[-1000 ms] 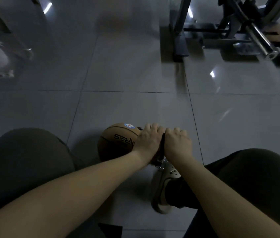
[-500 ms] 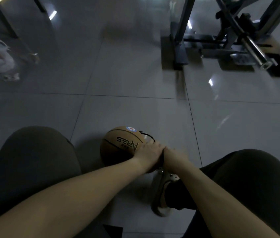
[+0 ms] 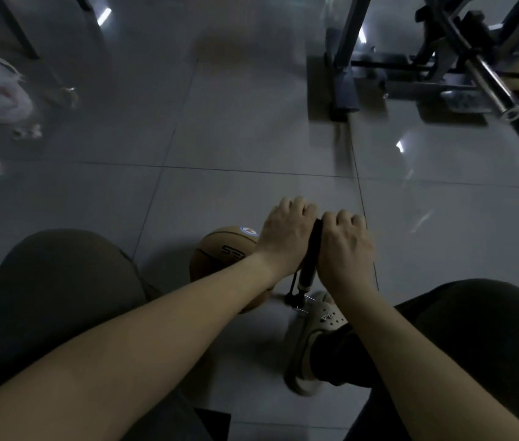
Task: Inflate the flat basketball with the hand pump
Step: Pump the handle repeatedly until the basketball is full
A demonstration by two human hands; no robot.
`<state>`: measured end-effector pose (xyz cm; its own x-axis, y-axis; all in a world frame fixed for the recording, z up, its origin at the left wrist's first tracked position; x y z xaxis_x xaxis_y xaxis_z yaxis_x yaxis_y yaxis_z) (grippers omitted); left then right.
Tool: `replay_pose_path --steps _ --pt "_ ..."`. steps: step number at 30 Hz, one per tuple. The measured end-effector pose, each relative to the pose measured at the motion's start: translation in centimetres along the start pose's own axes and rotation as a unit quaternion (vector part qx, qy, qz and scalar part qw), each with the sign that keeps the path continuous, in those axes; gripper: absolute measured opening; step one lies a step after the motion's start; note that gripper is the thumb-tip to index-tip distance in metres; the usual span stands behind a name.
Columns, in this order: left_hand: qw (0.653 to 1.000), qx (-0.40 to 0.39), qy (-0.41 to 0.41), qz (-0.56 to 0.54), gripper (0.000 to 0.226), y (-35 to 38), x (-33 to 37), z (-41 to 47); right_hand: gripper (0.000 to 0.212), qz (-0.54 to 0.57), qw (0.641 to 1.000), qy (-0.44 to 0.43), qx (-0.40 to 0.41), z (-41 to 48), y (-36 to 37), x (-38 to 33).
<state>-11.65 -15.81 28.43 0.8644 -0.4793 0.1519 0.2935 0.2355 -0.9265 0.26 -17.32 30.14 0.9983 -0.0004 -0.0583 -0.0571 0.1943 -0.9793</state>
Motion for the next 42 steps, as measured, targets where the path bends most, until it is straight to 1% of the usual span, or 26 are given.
replay_pose_path --steps 2,4,7,9,11,13,16,19,20,22,24,25,26,27,29,31,33,34,35,37,40,42 --pt "0.999 -0.023 -0.021 0.018 0.008 2.3 0.2 -0.5 0.004 -0.015 0.999 0.003 -0.036 -0.2 1.4 0.0" --pt "0.999 -0.039 -0.030 0.023 0.007 3.9 0.3 -0.9 0.006 -0.037 0.996 0.012 -0.081 -0.2 2.5 0.2" --pt "0.997 -0.066 -0.022 0.031 0.009 5.9 0.7 -1.9 0.003 -0.064 0.983 0.026 -0.170 -0.5 3.2 0.2" --pt "0.995 -0.091 -0.004 0.028 0.013 7.0 1.2 -2.8 0.017 -0.086 0.966 0.036 -0.241 -1.0 3.8 0.3" --pt "0.993 -0.111 0.016 0.023 0.018 7.8 1.6 -3.8 0.029 -0.082 0.947 0.053 -0.307 -1.6 4.5 0.6" --pt "0.992 -0.123 0.022 0.023 0.018 7.8 1.8 -4.3 0.034 -0.076 0.936 0.060 -0.338 -1.9 4.9 0.7" --pt "0.987 -0.157 0.018 0.003 0.021 6.9 2.0 -4.6 0.038 -0.078 0.937 0.047 -0.338 -2.5 4.6 0.8" --pt "0.983 -0.179 0.027 -0.021 0.031 5.7 1.4 -5.0 0.036 -0.084 0.953 -0.005 -0.291 -3.2 3.6 0.3" --pt "0.983 -0.177 0.025 -0.033 0.029 5.0 1.0 -5.1 0.035 -0.082 0.960 -0.023 -0.268 -3.4 3.2 0.1" --pt "0.987 -0.144 0.003 -0.069 0.023 3.0 -0.3 -4.9 0.036 -0.076 0.973 -0.053 -0.210 -3.5 1.9 -0.6" --pt "0.989 -0.085 -0.036 -0.112 0.023 0.3 -1.9 -4.4 0.032 -0.064 0.988 -0.069 -0.119 -3.1 0.2 -1.1" --pt "0.988 -0.056 -0.055 -0.130 0.024 -1.1 -2.6 -4.0 0.034 -0.060 0.993 -0.069 -0.077 -2.8 -0.7 -1.3" --pt "0.986 -0.034 -0.068 -0.145 0.026 -2.5 -3.1 -3.6 0.041 -0.063 0.994 -0.074 -0.053 -2.4 -1.8 -1.5" --pt "0.984 -0.022 -0.071 -0.161 0.028 -3.5 -3.4 -3.2 0.050 -0.070 0.993 -0.081 -0.050 -2.2 -2.8 -2.0" --pt "0.975 -0.022 -0.069 -0.209 0.028 -4.9 -3.3 -2.5 0.070 -0.073 0.990 -0.090 -0.080 -2.1 -4.0 -3.2" --pt "0.961 -0.031 -0.084 -0.263 0.018 -5.0 -3.3 -2.2 0.089 -0.058 0.989 -0.075 -0.114 -2.7 -4.0 -4.5" --pt "0.947 -0.048 -0.112 -0.298 0.013 -4.6 -3.8 -2.3 0.096 -0.065 0.988 -0.073 -0.116 -3.4 -3.0 -5.0" --pt "0.940 -0.057 -0.134 -0.309 0.010 -4.2 -4.3 -2.4 0.095 -0.079 0.987 -0.077 -0.114 -3.8 -2.4 -4.9" --pt "0.934 -0.065 -0.161 -0.313 0.014 -3.7 -4.8 -2.7 0.093 -0.094 0.986 -0.081 -0.115 -4.0 -1.8 -4.7" --pt "0.931 -0.096 -0.216 -0.278 0.025 -2.5 -6.2 -3.7 0.086 -0.117 0.982 -0.088 -0.117 -4.5 -0.8 -4.3" --pt "0.939 -0.162 -0.263 -0.149 0.032 0.0 -8.4 -6.2 0.080 -0.122 0.980 -0.079 -0.136 -4.9 1.1 -3.7" --pt "0.930 -0.202 -0.298 -0.078 0.052 1.8 -9.7 -8.5 0.078 -0.134 0.977 -0.071 -0.151 -4.9 2.8 -3.3"
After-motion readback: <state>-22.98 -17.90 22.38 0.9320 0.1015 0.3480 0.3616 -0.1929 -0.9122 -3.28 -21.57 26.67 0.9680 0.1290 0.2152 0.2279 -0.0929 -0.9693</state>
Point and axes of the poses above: each hand's wrist, its own z-axis towards the middle knuckle, its own y-axis out of the palm, x = y × z, the point moved 1 cm from there along z, towards the middle knuckle, and after that the axes turned 11 degrees about y, right-handed, at the moved point
